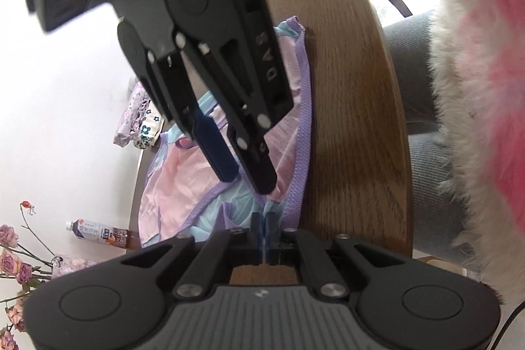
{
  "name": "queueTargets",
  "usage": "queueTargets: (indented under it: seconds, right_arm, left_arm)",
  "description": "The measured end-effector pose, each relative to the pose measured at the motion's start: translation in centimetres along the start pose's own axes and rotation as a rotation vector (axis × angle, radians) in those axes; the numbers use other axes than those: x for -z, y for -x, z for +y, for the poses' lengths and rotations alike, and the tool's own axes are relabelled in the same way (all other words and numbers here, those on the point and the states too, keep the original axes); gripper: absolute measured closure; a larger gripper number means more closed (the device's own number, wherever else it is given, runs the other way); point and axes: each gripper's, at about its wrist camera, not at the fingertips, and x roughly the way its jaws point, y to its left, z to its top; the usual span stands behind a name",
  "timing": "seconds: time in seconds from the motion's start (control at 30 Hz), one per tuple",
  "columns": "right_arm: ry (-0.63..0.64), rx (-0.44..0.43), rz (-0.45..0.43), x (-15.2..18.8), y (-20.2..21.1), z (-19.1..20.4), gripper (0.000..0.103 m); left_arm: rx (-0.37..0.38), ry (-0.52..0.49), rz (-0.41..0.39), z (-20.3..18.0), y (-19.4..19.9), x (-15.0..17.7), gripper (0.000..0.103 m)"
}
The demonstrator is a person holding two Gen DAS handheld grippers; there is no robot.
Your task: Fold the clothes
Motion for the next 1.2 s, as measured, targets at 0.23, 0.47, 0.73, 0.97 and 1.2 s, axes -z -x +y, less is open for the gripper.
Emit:
queueTargets:
  seconds: [0.23,0.47,0.73,0.97,1.2]
  right_arm:
    - [0.112,0.049,0.002,0.3,-0.5,2.2,0.1]
    - [0.247,0.189,-0.022,1.4,-0.3,5.9,0.099]
    - [0.199,0.236,-0.088,2.0,1.4,6.4,0.099]
    - [0.142,0.257,-0.106,2.2,0.9,5.5,0.099]
    - [0.094,0.254,-0.17,2.1,0.6,4.6,0.082]
  left_arm:
    - [0.13,0.304,-0.015,4.3,0.5,1.0,0.095]
    - [0.271,0.719,-0.013,10.7,-0.8,2.9,0.081]
    - [0.425,0.889,0.11,11.7,-3.8,4.8,0.101]
    - [0.37,1.077,0.064,12.0,-0.5,6.6,0.091]
    - [0.24,0.955,-0.056,12.5,2.0,5.3,0.073]
